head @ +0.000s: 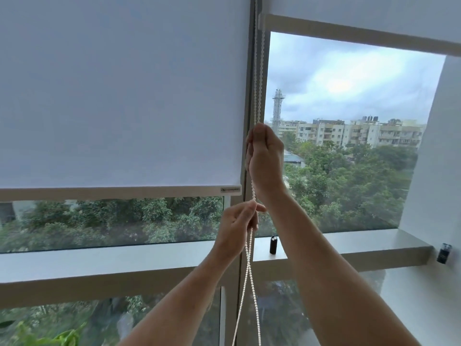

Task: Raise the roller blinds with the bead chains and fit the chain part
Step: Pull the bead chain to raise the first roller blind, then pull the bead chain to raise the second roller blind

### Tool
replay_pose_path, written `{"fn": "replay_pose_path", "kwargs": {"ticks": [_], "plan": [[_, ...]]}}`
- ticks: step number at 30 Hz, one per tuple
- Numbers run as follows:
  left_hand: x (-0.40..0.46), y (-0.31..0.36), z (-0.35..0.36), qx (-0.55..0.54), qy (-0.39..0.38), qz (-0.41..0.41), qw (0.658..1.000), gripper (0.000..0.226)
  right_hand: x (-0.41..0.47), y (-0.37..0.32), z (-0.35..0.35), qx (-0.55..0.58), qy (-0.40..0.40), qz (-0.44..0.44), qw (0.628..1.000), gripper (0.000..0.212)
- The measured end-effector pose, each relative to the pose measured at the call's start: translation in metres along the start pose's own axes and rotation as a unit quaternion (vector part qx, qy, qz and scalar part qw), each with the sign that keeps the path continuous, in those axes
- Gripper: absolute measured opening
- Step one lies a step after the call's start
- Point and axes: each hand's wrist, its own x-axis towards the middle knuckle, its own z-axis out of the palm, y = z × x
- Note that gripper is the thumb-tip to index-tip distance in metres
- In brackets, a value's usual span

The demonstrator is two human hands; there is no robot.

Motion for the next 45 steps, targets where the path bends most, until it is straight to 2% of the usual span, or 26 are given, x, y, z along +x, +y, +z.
{"fn": "replay_pose_path", "kwargs": {"ticks": [2, 4, 7, 11, 16, 19, 21, 24, 31, 34, 40, 43, 45], "plan": [[0.014, 0.008, -0.004, -0.001, 0.02, 0.019, 1.0, 0.032, -0.012, 0.008, 0.002, -0.012, 0.009, 0.007, 1.0, 0.039], [0.031, 0.025, -0.005, -0.049, 0.051, 0.026, 0.997, 0.024, -0.027, 0.023, 0.003, -0.032, 0.017, 0.014, 0.999, 0.038], [0.056, 0.057, -0.008, -0.099, 0.051, 0.047, 0.993, 0.029, -0.051, 0.046, -0.002, -0.028, -0.005, 0.023, 0.999, 0.035], [0.081, 0.095, 0.001, -0.073, 0.02, 0.056, 0.996, 0.031, -0.076, 0.065, -0.006, -0.019, -0.032, 0.05, 0.998, 0.038], [0.082, 0.095, 0.016, -0.027, 0.106, 0.072, 0.991, 0.035, -0.082, 0.068, -0.017, -0.026, -0.069, 0.068, 0.995, 0.04], [0.071, 0.084, 0.017, -0.01, 0.117, 0.093, 0.989, 0.036, -0.074, 0.064, -0.031, 0.006, -0.075, 0.089, 0.993, 0.039], [0.061, 0.072, 0.018, -0.005, 0.122, 0.083, 0.989, 0.034, -0.058, 0.055, -0.038, 0.016, -0.051, 0.081, 0.995, 0.042], [0.038, 0.046, 0.021, 0.022, 0.111, 0.068, 0.991, 0.032, -0.023, 0.025, -0.035, 0.025, -0.013, 0.067, 0.997, 0.039], [-0.008, 0.011, 0.019, 0.018, 0.097, 0.031, 0.995, 0.035, 0.029, -0.036, -0.008, 0.082, -0.074, 0.048, 0.993, 0.032], [-0.012, 0.011, 0.017, 0.025, 0.078, 0.038, 0.996, 0.033, 0.027, -0.036, 0.0, 0.073, -0.048, 0.024, 0.996, 0.034], [-0.004, 0.024, 0.0, 0.045, -0.033, 0.025, 0.998, 0.036, -0.008, -0.016, 0.001, 0.043, -0.007, -0.018, 0.999, 0.035], [0.016, 0.043, -0.005, 0.002, -0.004, 0.026, 1.0, 0.023, -0.035, 0.003, 0.002, 0.006, 0.001, -0.013, 1.0, 0.031], [0.032, 0.052, -0.012, 0.042, 0.016, 0.034, 0.998, 0.033, -0.046, 0.016, -0.004, 0.008, 0.002, 0.004, 1.0, 0.032]]}}
